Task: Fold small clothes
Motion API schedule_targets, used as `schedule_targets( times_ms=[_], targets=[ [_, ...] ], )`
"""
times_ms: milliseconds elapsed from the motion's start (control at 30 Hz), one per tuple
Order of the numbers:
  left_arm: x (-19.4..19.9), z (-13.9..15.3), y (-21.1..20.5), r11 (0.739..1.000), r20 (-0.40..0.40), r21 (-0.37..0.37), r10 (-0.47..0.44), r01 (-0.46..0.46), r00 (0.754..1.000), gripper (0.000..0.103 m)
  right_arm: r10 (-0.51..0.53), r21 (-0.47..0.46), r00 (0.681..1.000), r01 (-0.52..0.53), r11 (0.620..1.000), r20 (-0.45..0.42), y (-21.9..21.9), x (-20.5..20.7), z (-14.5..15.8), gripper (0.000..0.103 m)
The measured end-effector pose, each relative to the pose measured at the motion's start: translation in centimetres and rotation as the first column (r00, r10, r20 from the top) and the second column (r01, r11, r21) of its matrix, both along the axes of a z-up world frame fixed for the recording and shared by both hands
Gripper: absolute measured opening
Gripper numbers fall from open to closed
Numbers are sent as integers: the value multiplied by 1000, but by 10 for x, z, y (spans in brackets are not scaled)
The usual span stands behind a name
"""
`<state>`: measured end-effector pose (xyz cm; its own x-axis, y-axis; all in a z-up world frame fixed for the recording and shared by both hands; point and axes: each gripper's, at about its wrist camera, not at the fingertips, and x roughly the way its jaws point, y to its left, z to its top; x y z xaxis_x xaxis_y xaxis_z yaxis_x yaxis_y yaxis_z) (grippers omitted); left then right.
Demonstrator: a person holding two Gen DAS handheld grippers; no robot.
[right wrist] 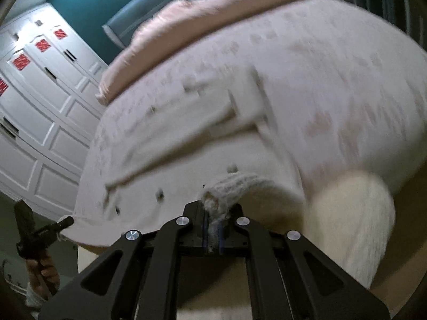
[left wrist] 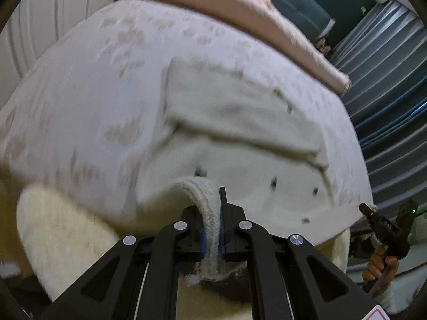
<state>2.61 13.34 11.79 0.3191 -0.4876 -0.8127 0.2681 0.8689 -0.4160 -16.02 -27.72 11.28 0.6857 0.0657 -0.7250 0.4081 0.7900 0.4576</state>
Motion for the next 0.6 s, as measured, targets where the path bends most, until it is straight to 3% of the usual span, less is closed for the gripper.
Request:
schedule_targets(
  times_ms=[67,167,200,233,300,367,400,433,467,500,533,600],
  targets=[
    [33,17,-16,1000,106,8,-8,7,994,5,-1,-73,997,7,997,80,-13,37,20,4],
    [89,35,-46,999,263,40,19,-31,965,6,-22,-72,986,34,997,167,-36,92,33,6],
    [113,36,-58,998,301,38,36,-50,953,14,-69,-72,979,84,994,193,-50,121,34,10],
    [135,33,-67,996,311,45,61,-79,948,18,-108,-72,974,125,990,201,-58,133,35,24],
    [169,24,-73,984,255,23,162,-174,953,18,-229,-53,944,248,967,238,-74,149,39,44],
    [179,21,-70,974,201,-2,224,-228,954,19,-320,40,898,323,945,301,-82,136,47,56],
    [173,26,-64,968,227,-20,250,-252,941,29,-330,71,887,324,943,323,-85,127,48,65],
    [166,30,-59,967,262,-24,251,-254,932,60,-333,84,882,324,942,333,-86,117,47,67],
    [156,33,-54,965,296,-11,252,-260,921,73,-325,76,886,318,945,330,-86,107,44,67],
    [141,32,-45,962,343,14,251,-272,905,81,-303,37,906,306,951,297,-81,95,34,67],
    [129,27,-40,965,375,35,230,-262,898,81,-288,-4,922,300,954,259,-77,87,24,67],
    [114,6,-34,970,353,106,170,-219,920,81,-280,-76,948,294,953,148,-67,74,-8,67]
  ],
)
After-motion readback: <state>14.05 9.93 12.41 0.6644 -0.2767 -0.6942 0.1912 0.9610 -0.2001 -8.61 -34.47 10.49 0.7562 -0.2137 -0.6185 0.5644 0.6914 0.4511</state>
